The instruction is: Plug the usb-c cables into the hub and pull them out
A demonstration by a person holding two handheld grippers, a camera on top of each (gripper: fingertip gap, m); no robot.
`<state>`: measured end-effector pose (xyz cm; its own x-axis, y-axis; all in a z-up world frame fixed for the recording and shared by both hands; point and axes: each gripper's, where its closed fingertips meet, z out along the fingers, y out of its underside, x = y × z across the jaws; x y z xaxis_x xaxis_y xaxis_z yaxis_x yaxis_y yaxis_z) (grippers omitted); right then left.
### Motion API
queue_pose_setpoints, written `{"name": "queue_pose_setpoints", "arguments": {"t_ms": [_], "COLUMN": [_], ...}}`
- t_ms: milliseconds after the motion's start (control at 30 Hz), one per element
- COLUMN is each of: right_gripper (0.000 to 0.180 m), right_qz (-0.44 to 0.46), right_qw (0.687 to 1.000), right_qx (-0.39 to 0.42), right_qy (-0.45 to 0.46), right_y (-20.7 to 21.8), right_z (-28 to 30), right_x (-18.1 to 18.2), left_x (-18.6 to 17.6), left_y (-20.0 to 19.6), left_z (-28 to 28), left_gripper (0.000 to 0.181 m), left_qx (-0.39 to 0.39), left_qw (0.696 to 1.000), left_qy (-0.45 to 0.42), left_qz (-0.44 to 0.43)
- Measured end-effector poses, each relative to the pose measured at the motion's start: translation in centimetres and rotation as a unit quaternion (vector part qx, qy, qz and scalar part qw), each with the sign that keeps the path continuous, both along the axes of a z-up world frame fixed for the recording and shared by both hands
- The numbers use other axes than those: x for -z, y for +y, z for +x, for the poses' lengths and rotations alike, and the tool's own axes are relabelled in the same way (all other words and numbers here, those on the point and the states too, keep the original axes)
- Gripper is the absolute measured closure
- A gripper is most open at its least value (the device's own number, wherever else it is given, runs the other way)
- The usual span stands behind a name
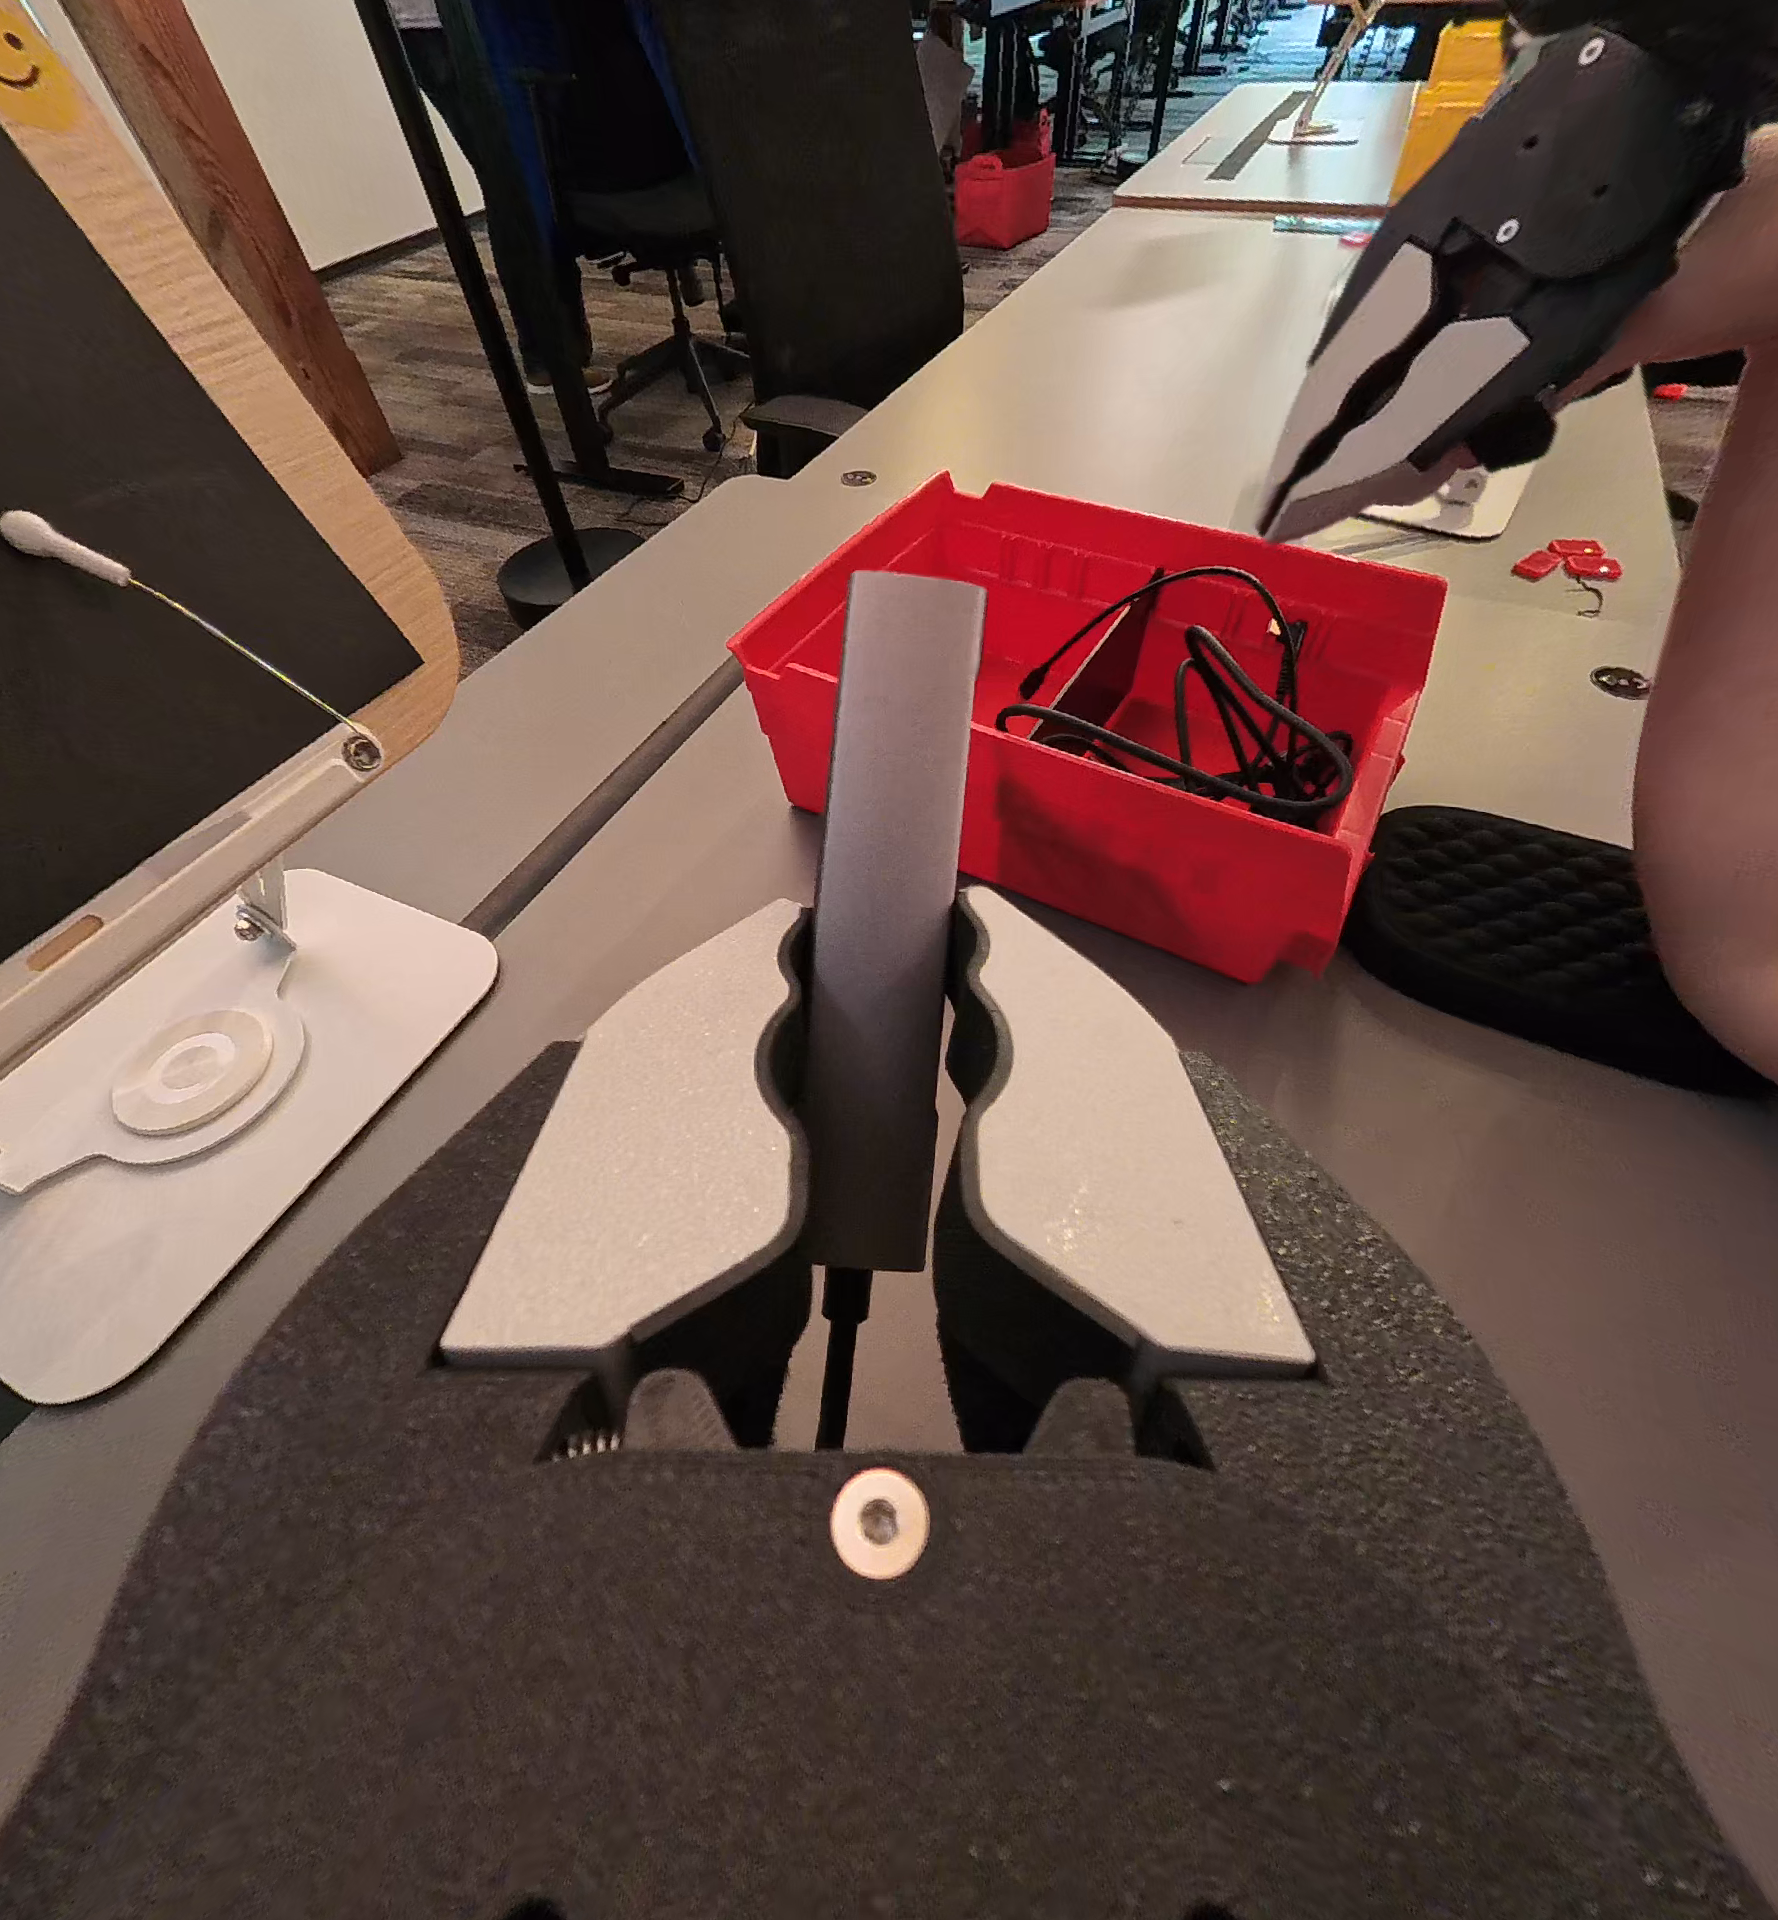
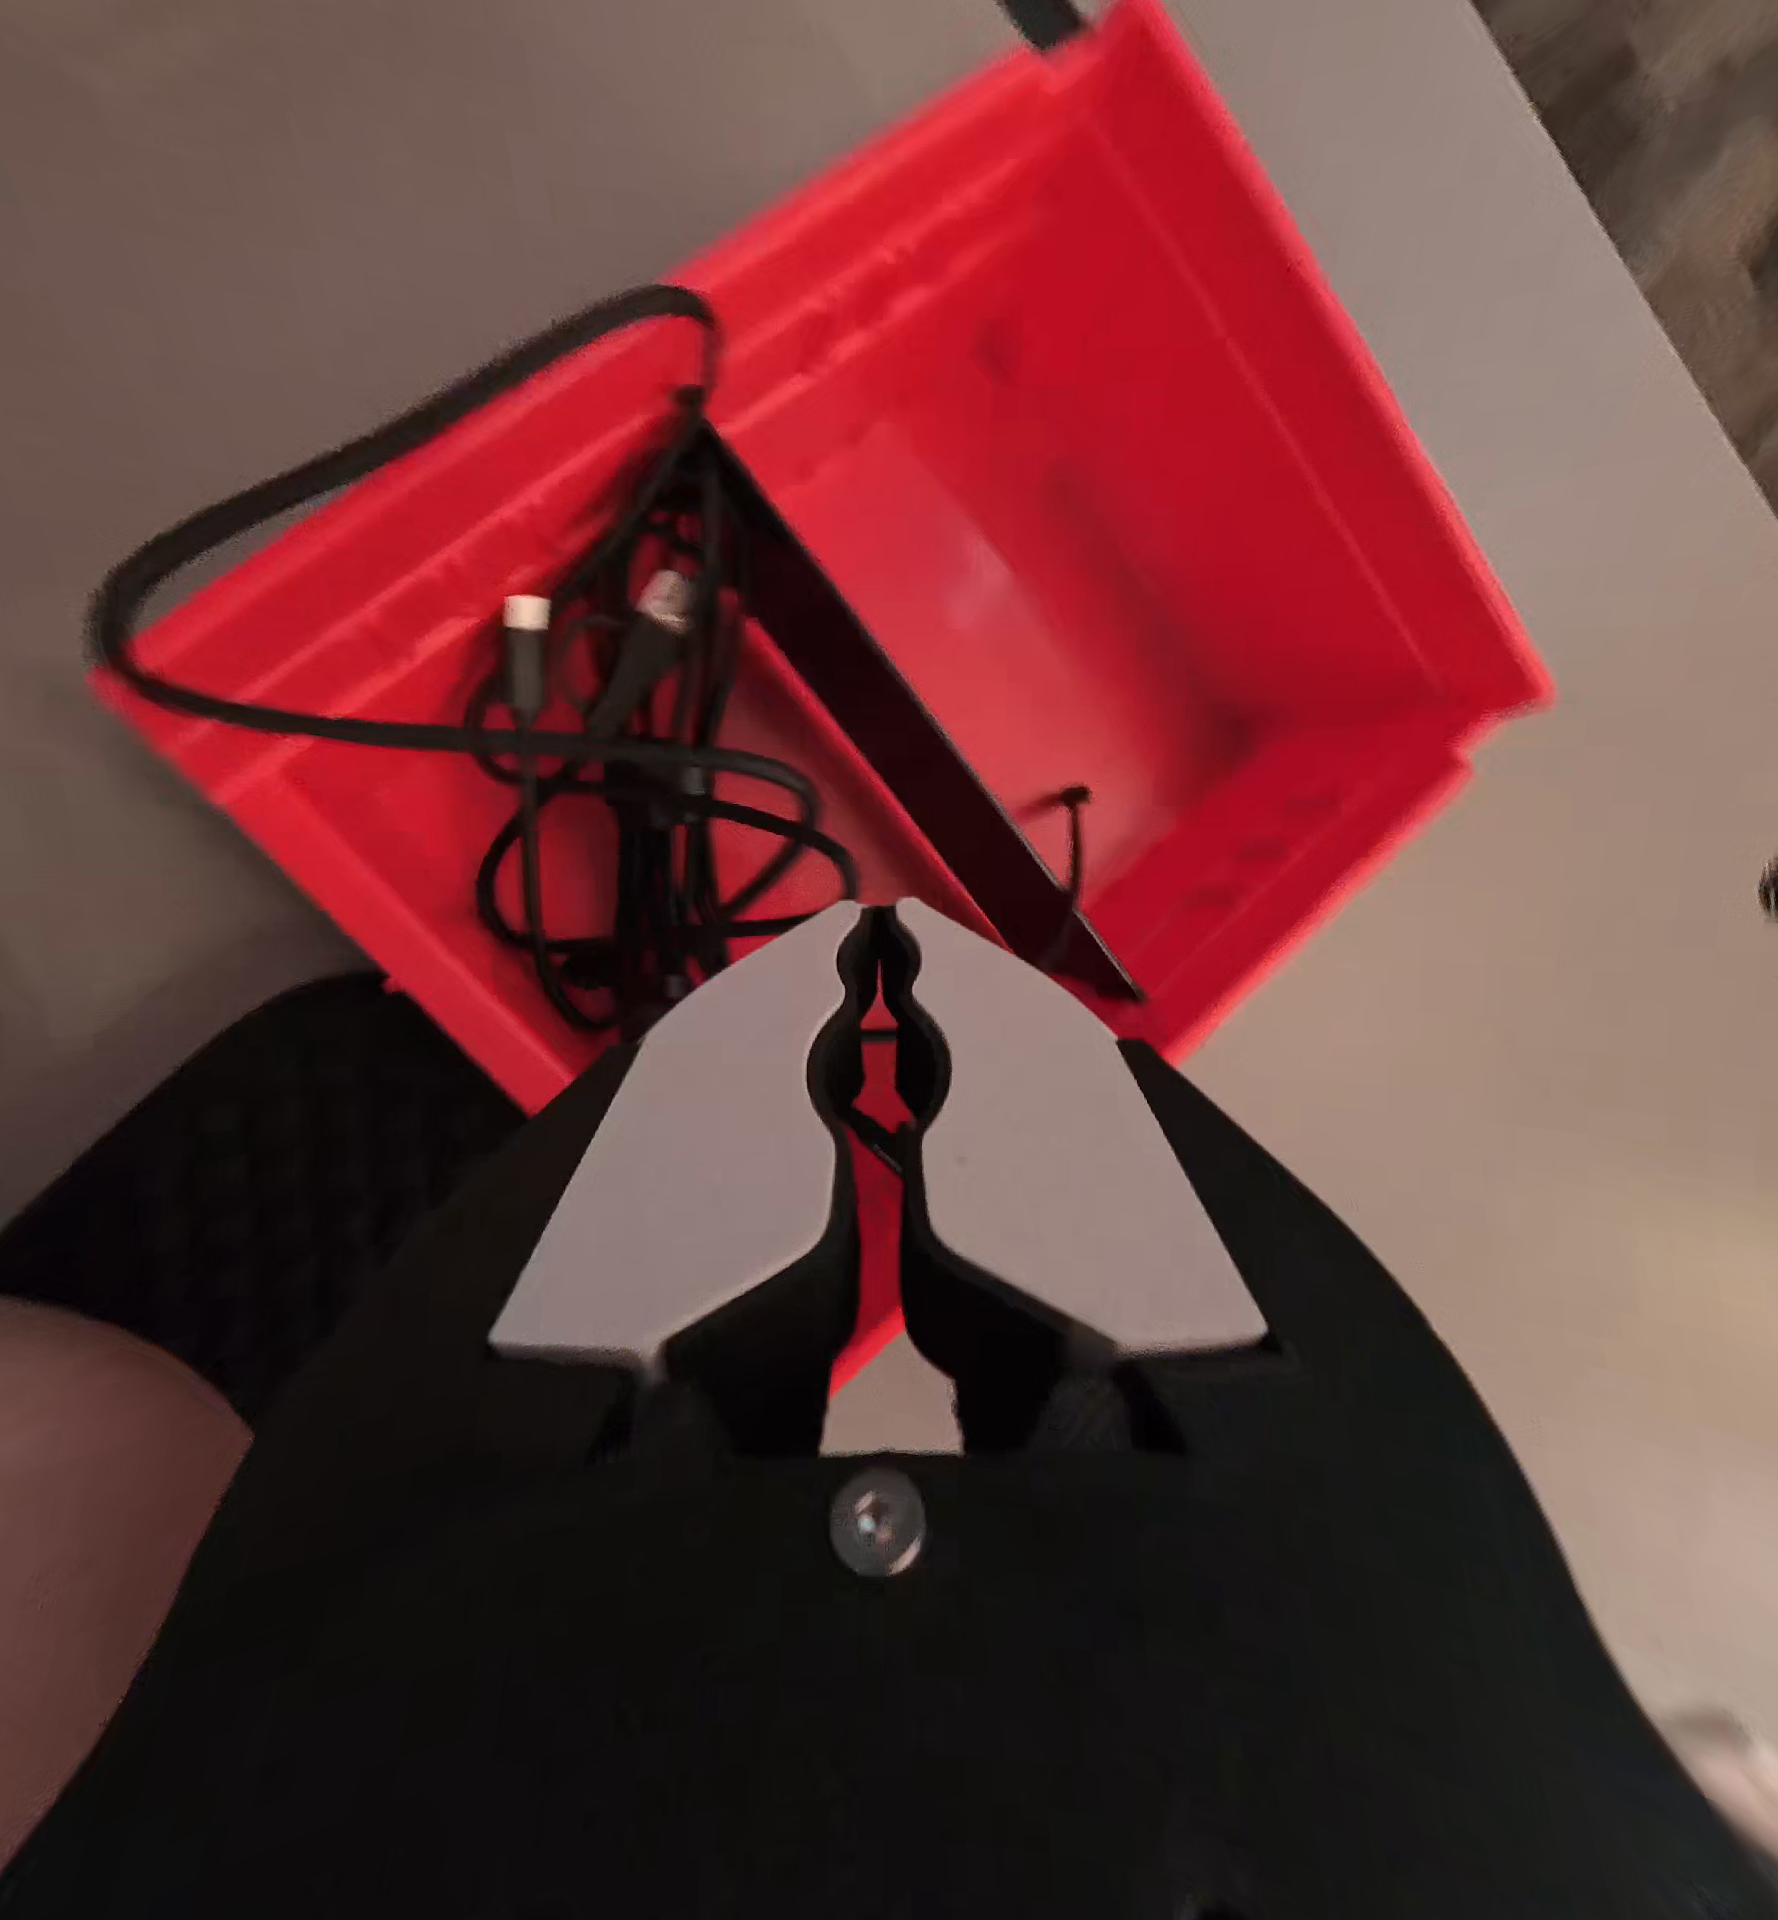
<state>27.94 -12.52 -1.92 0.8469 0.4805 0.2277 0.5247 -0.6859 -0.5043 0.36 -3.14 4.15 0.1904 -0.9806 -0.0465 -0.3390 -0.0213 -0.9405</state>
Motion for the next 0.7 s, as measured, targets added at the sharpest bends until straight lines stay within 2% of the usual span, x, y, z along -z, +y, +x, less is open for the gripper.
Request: {"name": "queue_pose_setpoints", "arguments": {"t_ms": [133,300,367,500,567,700], "right_gripper": [0.177,0.163,0.157,0.158,0.169,0.174], "right_qz": [-0.057,-0.129,-0.128,-0.152,-0.171,-0.159], "right_qw": [0.982,0.960,0.955,0.948,0.948,0.963], "right_qx": [0.179,0.243,0.259,0.265,0.257,0.196], "right_qy": [0.029,0.056,0.069,0.085,0.079,0.091], "right_y": [0.6,-0.2,-0.1,-0.1,-0.1,0.6], "right_z": [4.2,5.0,5.1,4.7,4.7,3.1], "right_x": [1.7,4.3,4.3,5.2,5.9,4.9], "left_x": [0.3,0.4,0.3,0.3,0.4,0.4], "left_y": [-0.2,-0.2,-0.1,-0.2,-0.4,-0.4], "left_z": [0.2,0.2,0.2,0.2,0.3,0.3], "left_gripper": [0.158,0.158,0.158,0.158,0.158,0.158], "left_qx": [0.003,0.001,0.001,0.003,0.005,0.005], "left_qw": [1.000,1.000,1.000,1.000,1.000,1.000], "left_qy": [0.007,0.009,0.008,0.009,0.010,0.012], "left_qz": [0.002,0.004,0.002,0.004,0.004,0.006]}}
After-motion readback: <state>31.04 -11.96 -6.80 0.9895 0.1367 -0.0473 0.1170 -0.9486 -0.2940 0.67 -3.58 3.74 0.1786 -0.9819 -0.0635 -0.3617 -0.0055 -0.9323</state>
